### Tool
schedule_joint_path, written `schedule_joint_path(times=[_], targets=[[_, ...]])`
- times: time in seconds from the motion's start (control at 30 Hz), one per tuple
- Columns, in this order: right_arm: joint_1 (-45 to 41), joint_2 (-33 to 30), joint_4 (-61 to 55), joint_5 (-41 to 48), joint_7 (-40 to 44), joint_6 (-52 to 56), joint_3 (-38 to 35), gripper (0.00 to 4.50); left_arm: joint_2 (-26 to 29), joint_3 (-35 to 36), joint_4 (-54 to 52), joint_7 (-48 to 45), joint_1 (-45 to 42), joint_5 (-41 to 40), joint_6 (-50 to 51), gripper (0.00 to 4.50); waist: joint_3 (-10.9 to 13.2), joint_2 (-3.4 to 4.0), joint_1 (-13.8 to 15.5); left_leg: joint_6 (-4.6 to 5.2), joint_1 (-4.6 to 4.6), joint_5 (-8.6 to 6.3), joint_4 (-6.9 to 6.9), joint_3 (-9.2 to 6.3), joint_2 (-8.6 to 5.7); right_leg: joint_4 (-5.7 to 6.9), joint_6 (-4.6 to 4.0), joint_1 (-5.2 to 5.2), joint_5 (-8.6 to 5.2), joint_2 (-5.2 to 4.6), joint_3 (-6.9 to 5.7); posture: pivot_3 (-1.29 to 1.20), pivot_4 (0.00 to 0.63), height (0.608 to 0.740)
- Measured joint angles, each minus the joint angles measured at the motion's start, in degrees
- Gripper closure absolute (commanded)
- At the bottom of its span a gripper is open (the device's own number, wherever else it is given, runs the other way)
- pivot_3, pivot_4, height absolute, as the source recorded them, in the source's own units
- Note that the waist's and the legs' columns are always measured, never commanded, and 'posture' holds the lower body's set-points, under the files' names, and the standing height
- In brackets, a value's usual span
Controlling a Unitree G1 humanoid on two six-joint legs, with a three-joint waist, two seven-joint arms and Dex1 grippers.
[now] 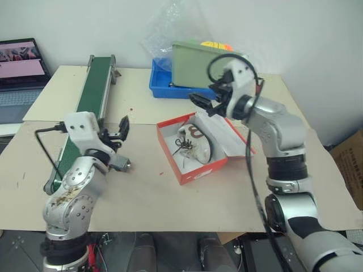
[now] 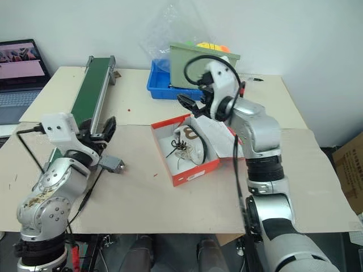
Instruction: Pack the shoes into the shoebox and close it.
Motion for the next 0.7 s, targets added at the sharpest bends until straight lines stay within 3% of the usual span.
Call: schedule_joint_path(times=[0.23,0.7], targets=[[2.8,-2.4,3.9,-0.6,8.4,-11.4,1.7,0.04,1.4,5.3,0.0,-0.1,2.4,5.3,0.1,0.66,0.0,0.00,0.1,-0.01,0.00,0.00,0.00,0.00,0.00,0.00,-0.01,0.01,-0.01,-0.01,0.00,0.00,0.150,0.740],[6.3,-2.9,8.6,-0.1,18.3,-19.4,3.3,0.04,4.1,15.1,0.0,-7.1,9.6,9.5,-0.5,0.66,0.0,0.00,0.3,-0.04,0.01,-0.02,0.01,0.00,0.00,0.01,-0.02,0.02,0.00,-0.01,-0.02,0.00,0.150,0.740]])
